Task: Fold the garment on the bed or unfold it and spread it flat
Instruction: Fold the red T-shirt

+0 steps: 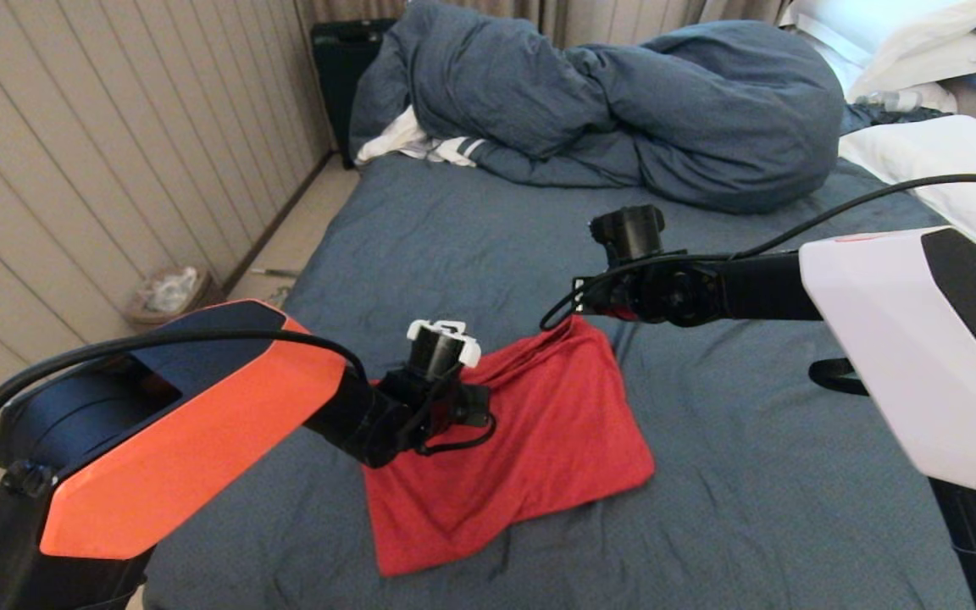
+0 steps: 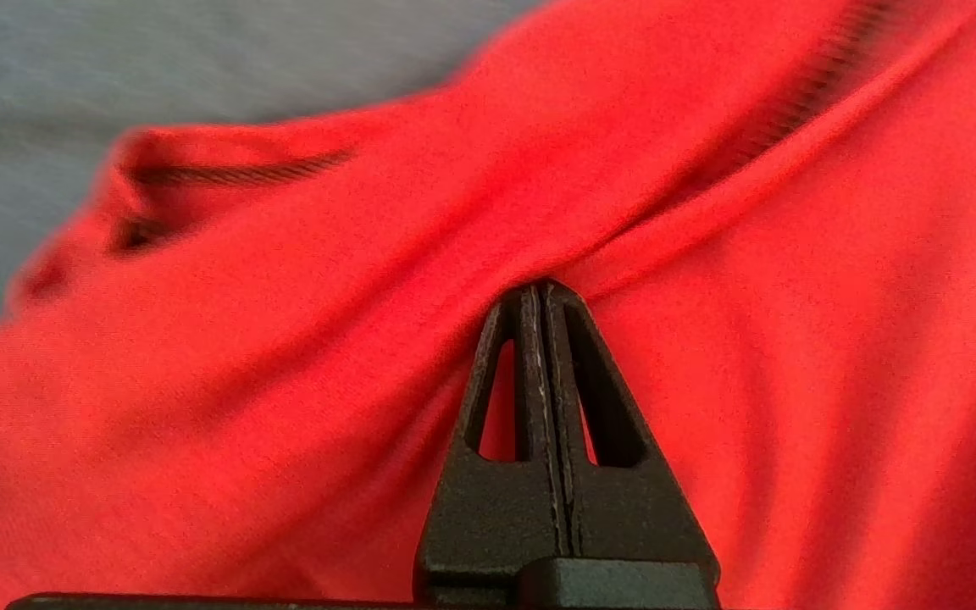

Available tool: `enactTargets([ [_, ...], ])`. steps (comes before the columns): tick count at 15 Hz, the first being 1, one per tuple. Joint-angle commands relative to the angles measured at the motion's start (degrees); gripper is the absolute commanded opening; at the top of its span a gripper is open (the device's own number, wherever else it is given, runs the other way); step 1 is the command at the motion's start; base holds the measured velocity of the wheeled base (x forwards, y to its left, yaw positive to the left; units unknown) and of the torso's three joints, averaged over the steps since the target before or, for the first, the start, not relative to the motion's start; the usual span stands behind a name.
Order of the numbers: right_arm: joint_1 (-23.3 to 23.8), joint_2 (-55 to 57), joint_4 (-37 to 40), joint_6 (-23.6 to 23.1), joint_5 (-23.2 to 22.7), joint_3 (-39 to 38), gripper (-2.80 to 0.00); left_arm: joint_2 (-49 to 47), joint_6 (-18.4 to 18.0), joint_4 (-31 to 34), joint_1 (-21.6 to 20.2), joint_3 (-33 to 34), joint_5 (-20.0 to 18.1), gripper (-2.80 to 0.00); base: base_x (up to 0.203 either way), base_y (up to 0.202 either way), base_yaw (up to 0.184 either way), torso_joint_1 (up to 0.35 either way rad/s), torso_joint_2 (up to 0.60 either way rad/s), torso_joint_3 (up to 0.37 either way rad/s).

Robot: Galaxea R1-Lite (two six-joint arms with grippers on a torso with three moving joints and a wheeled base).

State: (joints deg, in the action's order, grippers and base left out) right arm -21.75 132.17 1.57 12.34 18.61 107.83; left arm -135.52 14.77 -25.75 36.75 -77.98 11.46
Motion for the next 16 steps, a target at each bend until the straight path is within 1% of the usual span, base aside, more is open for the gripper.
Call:
enactTargets([
  [1,0.1,0.3,0.0,0.0,0.1,0.4,-2.8,-1.3,0.1,0.0,-1.2,-0.9,0.1,-2.8,0.0,0.0,0.0,0.0,0.0,0.0],
  [5,0.0,0.2,0.0,0.3,0.1,0.3,-2.8,-2.4,-0.1,0.0,-3.0,-3.2,0.3,-2.8,0.0,0.0,0.0,0.0,0.0,0.0],
  [7,0.0,0.1,0.0,0.4,0.1,0.3,-2.8,-3.2,-0.1,0.4,-4.9,-8.0,1.8,-2.8,0.0,0.0,0.0,0.0,0.0,0.0],
  [9,0.0,0.1,0.0,0.5,0.2,0.2,-2.8,-3.8,-0.4,1.1,-6.1,-13.1,4.8,-2.8,0.0,0.0,0.0,0.0,0.0,0.0],
  [10,0.0,0.1,0.0,0.5,0.2,0.2,-2.8,-3.9,-0.4,1.8,-6.5,-15.3,5.5,-2.8,0.0,0.0,0.0,0.0,0.0,0.0],
  [12,0.0,0.0,0.0,0.6,0.2,0.3,-2.8,-4.0,-0.4,2.9,-6.9,-16.2,6.0,-2.8,0.0,0.0,0.0,0.0,0.0,0.0],
  [14,0.0,0.0,0.0,0.6,0.2,0.2,-2.8,-4.4,-0.2,5.2,-7.1,-20.2,6.6,-2.8,0.0,0.0,0.0,0.0,0.0,0.0],
  [15,0.0,-0.2,0.0,0.6,0.2,0.2,-2.8,-3.5,0.2,5.7,-7.1,-19.5,7.8,-2.8,0.0,0.0,0.0,0.0,0.0,0.0],
  [16,-0.1,-0.1,0.0,0.6,0.2,0.2,-2.8,-1.7,0.6,5.7,-6.9,-16.3,8.2,-2.8,0.0,0.0,0.0,0.0,0.0,0.0],
])
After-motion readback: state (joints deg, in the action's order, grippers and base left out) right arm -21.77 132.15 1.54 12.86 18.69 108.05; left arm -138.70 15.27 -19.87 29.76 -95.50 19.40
